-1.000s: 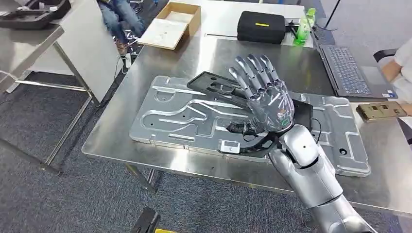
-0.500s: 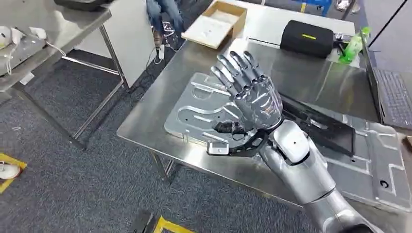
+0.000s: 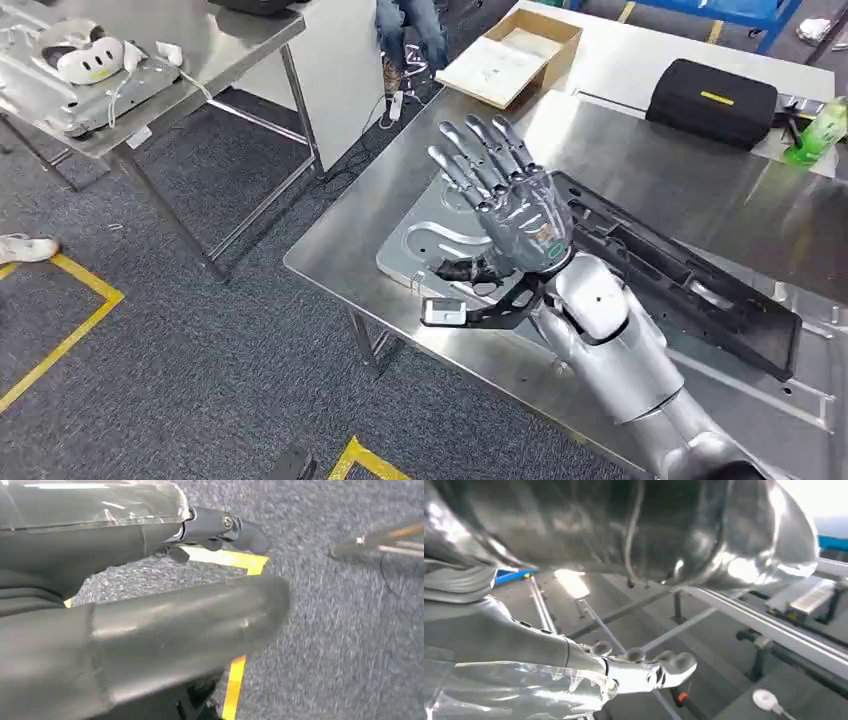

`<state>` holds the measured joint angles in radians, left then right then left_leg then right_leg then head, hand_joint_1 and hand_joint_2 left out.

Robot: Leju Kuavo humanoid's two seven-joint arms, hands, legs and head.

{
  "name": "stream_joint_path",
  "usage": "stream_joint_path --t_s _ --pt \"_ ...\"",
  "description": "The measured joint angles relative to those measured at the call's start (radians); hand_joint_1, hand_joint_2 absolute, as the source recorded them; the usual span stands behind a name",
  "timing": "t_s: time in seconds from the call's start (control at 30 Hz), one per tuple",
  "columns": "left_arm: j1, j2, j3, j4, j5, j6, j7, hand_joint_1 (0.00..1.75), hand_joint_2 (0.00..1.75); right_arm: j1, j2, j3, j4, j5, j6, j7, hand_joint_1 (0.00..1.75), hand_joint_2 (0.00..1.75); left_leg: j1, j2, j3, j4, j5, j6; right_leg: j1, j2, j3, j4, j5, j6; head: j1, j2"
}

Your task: Take the parts from the cabinet and place them on the table.

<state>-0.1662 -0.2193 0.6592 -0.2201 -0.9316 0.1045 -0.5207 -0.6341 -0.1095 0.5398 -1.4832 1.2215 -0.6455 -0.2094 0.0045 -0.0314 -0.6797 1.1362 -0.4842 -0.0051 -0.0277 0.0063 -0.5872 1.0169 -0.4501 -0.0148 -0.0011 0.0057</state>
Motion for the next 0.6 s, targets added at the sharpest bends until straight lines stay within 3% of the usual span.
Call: stream_joint_path --t_s 0.07,0.1,0.13,0.17,0.2,0.23,0.27,0.3,0.4,0.43,0.47,0.5,0.57,0.6 --pt "-0.002 0.004 0.001 0.0 0.006 -0.007 0.002 0.0 0.0 0.003 0.0 0.002 0.003 0.0 0.0 0.0 0.0 0.0 0.007 0.02 -0.081 0.16 -0.066 -0.01 0.004 -0.028 0.0 0.001 -0.003 -0.003 0.0 0.0" --pt "-0.001 0.005 0.003 0.0 0.01 -0.011 0.005 0.0 0.0 0.005 0.0 0.003 0.004 0.0 0.0 0.0 0.0 0.0 0.009 0.024 -0.101 0.197 -0.07 -0.013 0.004 -0.04 0.0 0.001 -0.005 -0.002 0.0 0.0" --pt "0.001 0.006 0.005 0.0 0.011 -0.015 0.007 0.0 0.0 0.006 0.001 0.004 0.005 0.0 0.0 0.0 0.0 0.0 0.01 0.026 -0.097 0.186 -0.052 -0.014 0.004 -0.052 0.002 0.002 -0.007 -0.001 0.0 0.0" --pt "0.002 0.008 0.008 0.0 0.013 -0.016 0.008 0.0 0.0 0.006 0.002 0.005 0.005 0.0 0.0 0.0 0.0 0.0 0.011 0.028 -0.067 0.128 -0.015 -0.015 0.004 -0.065 0.003 0.003 -0.009 0.002 0.0 0.0" --pt "0.002 0.01 0.009 0.0 0.014 -0.017 0.008 0.0 0.0 0.005 0.003 0.005 0.005 0.0 -0.001 0.0 0.0 0.0 0.011 0.036 -0.019 0.038 0.029 -0.013 0.004 -0.077 0.007 0.005 -0.013 0.005 0.0 0.0" --pt "0.001 0.011 0.01 0.0 0.014 -0.019 0.008 0.0 0.0 0.005 0.004 0.006 0.005 0.0 0.0 0.0 0.0 0.0 0.01 0.063 0.034 -0.056 0.067 -0.01 0.004 -0.088 0.012 0.006 -0.018 0.01 0.0 0.0" --pt "-0.001 0.011 0.01 0.0 0.015 -0.025 0.009 0.0 0.0 0.005 0.005 0.006 0.005 0.0 0.0 0.0 0.0 0.0 0.001 0.11 0.057 -0.108 0.06 -0.006 0.012 -0.096 0.015 0.008 -0.023 0.016 0.0 0.0" --pt "-0.004 0.012 0.013 0.0 0.019 -0.033 0.012 0.0 0.0 0.002 0.005 0.006 0.005 0.0 0.0 0.0 0.0 0.0 -0.002 0.095 0.059 -0.111 0.064 0.01 0.016 -0.104 0.015 0.01 -0.026 0.022 0.002 0.0" --pt "-0.002 0.012 0.021 0.0 0.031 -0.053 0.013 0.0 0.0 -0.012 0.017 0.01 0.01 0.0 0.0 -0.002 0.0 0.0 -0.004 0.063 0.052 -0.112 0.065 0.027 0.018 -0.133 0.023 0.004 -0.028 0.035 0.001 0.0" --pt "-0.002 0.012 0.024 0.0 0.032 -0.054 0.012 0.0 0.0 -0.023 0.023 0.011 0.013 -0.001 0.0 -0.005 0.0 0.0 0.005 0.053 0.059 -0.121 0.072 0.037 0.012 -0.124 0.021 0.01 -0.038 0.044 0.002 0.0" --pt "-0.005 0.012 0.026 0.0 0.036 -0.06 0.01 0.0 0.0 -0.034 0.026 0.014 0.017 -0.002 0.001 -0.01 0.0 0.0 0.003 0.042 0.059 -0.122 0.073 0.042 0.009 -0.076 0.012 0.039 -0.06 0.045 0.002 0.0" --pt "-0.011 0.012 0.027 0.0 0.041 -0.067 0.008 0.0 0.0 -0.042 0.028 0.016 0.021 -0.004 0.001 -0.012 0.0 0.0 0.003 0.036 0.058 -0.122 0.074 0.048 0.007 -0.045 -0.015 0.099 -0.098 0.044 0.002 0.0" --pt "-0.019 0.012 0.034 0.0 0.051 -0.081 0.007 0.0 0.0 -0.051 0.032 0.023 0.034 -0.011 0.005 -0.017 0.0 0.0 0.002 0.011 0.058 -0.122 0.074 0.053 0.008 -0.015 -0.094 0.26 -0.166 0.045 0.002 0.0" --pt "-0.02 0.012 0.038 0.0 0.053 -0.088 0.007 0.0 0.0 -0.053 0.038 0.029 0.043 -0.017 0.006 -0.019 0.0 0.0 0.001 -0.004 0.058 -0.12 0.074 0.053 0.008 -0.011 -0.125 0.313 -0.173 0.045 0.002 0.0"
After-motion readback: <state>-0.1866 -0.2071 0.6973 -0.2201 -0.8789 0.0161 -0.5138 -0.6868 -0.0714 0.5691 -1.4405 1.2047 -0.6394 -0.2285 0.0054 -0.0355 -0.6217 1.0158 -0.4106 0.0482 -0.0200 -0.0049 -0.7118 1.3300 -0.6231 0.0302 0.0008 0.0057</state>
